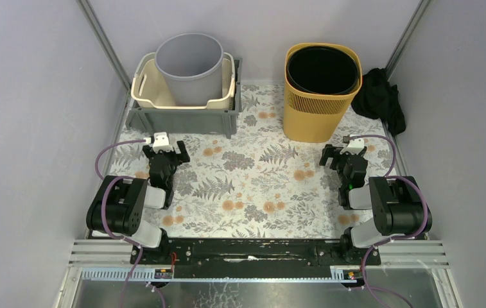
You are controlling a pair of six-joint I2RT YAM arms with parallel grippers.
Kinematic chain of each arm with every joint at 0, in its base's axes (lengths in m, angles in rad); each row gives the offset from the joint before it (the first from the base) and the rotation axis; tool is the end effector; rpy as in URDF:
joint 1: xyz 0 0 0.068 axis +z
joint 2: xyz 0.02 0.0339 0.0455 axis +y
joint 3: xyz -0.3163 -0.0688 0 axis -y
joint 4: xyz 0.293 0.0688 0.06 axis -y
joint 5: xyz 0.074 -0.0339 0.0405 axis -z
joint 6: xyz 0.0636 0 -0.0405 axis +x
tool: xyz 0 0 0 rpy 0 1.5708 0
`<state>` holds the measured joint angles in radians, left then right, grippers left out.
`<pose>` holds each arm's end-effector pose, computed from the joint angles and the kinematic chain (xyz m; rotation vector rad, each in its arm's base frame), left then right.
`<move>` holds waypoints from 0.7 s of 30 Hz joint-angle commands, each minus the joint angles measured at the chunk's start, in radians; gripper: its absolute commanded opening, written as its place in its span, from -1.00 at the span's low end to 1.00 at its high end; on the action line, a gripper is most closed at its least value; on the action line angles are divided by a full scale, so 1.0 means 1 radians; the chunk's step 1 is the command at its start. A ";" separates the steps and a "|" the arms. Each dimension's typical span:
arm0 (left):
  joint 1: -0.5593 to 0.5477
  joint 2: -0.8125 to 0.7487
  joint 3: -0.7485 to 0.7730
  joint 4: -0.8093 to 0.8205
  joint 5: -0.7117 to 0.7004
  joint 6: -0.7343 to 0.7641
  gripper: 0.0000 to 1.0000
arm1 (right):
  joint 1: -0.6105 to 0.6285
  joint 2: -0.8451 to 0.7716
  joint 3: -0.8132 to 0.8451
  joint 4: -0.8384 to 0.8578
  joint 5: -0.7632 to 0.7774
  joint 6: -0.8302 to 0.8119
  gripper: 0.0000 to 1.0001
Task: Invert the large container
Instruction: Pick up the container from the container.
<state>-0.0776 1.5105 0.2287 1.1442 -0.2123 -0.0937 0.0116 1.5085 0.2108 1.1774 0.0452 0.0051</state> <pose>0.2770 -0.0081 0.1468 -0.1713 1.6970 0.0537 0.2737 0.0003 0.1467 0.0284 1.6908 -0.0257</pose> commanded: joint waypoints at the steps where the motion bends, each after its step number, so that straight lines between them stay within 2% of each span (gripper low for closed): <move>1: 0.005 0.007 0.001 0.065 0.000 0.019 1.00 | -0.002 0.004 0.010 0.033 0.021 0.001 0.99; 14: 0.006 0.007 -0.001 0.068 -0.005 0.022 1.00 | -0.002 0.002 0.005 0.044 0.023 -0.005 0.99; 17: -0.003 -0.006 -0.006 0.073 -0.009 0.032 1.00 | -0.002 -0.003 -0.025 0.103 -0.011 -0.017 0.99; 19: -0.029 -0.069 0.011 -0.010 -0.020 0.060 1.00 | -0.002 -0.042 -0.032 0.069 -0.054 -0.034 0.98; 21: -0.062 -0.150 0.054 -0.162 -0.052 0.075 1.00 | -0.001 -0.129 0.002 -0.069 -0.083 -0.040 0.98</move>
<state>-0.0921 1.4822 0.2291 1.1110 -0.2176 -0.0788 0.0116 1.4975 0.1875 1.1843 0.0242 -0.0044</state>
